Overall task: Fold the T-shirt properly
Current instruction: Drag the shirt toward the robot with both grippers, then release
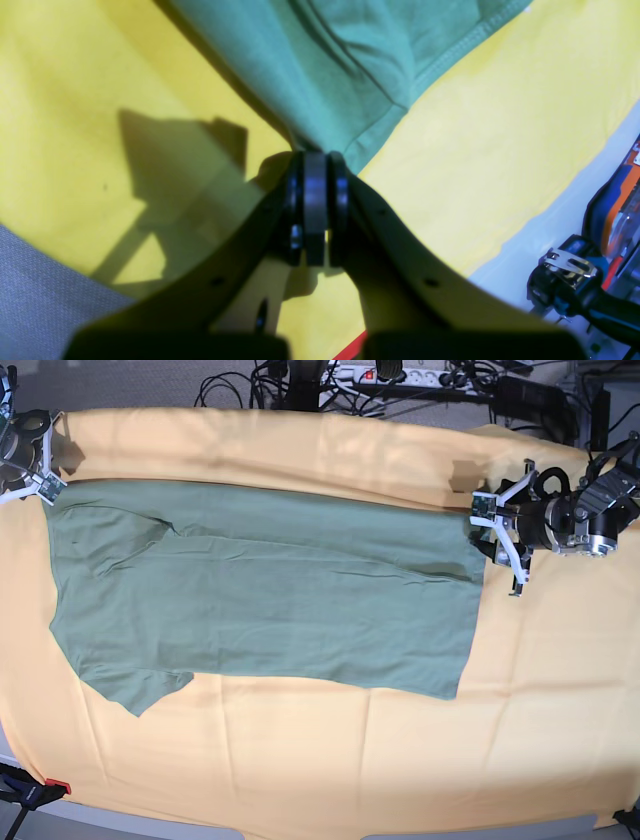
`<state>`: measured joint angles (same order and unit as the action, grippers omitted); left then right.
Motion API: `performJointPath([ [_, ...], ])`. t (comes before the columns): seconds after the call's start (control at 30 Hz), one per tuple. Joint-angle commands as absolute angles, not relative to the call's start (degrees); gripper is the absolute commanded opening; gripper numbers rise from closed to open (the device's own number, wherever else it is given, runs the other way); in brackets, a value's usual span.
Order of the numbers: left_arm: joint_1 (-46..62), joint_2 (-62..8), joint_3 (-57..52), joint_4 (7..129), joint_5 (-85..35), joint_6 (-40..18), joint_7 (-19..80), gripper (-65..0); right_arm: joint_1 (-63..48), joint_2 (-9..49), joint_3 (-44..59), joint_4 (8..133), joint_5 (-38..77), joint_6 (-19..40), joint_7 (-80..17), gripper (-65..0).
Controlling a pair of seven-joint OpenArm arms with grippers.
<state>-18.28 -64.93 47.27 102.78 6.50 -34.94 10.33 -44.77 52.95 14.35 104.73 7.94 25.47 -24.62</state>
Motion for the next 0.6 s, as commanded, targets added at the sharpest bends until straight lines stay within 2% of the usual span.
performJointPath([
  [0.0,-19.64,-65.23,47.13,103.02,6.72,-33.61,10.04,-38.0,-44.75,54.0,15.05,105.38,7.66,24.86,-24.64,-65.0],
  [0.47,-20.97,-65.25,47.13,104.16,3.27,-34.24,10.09,-38.9,-44.75,54.0,15.05,105.38,7.64,24.86,-24.64,-65.0],
  [0.57,-20.95,-65.25,47.13,104.64,2.09,-37.91,10.22,-34.8,-44.75,54.0,15.05,105.38,7.64,24.86,-24.69,-65.0],
])
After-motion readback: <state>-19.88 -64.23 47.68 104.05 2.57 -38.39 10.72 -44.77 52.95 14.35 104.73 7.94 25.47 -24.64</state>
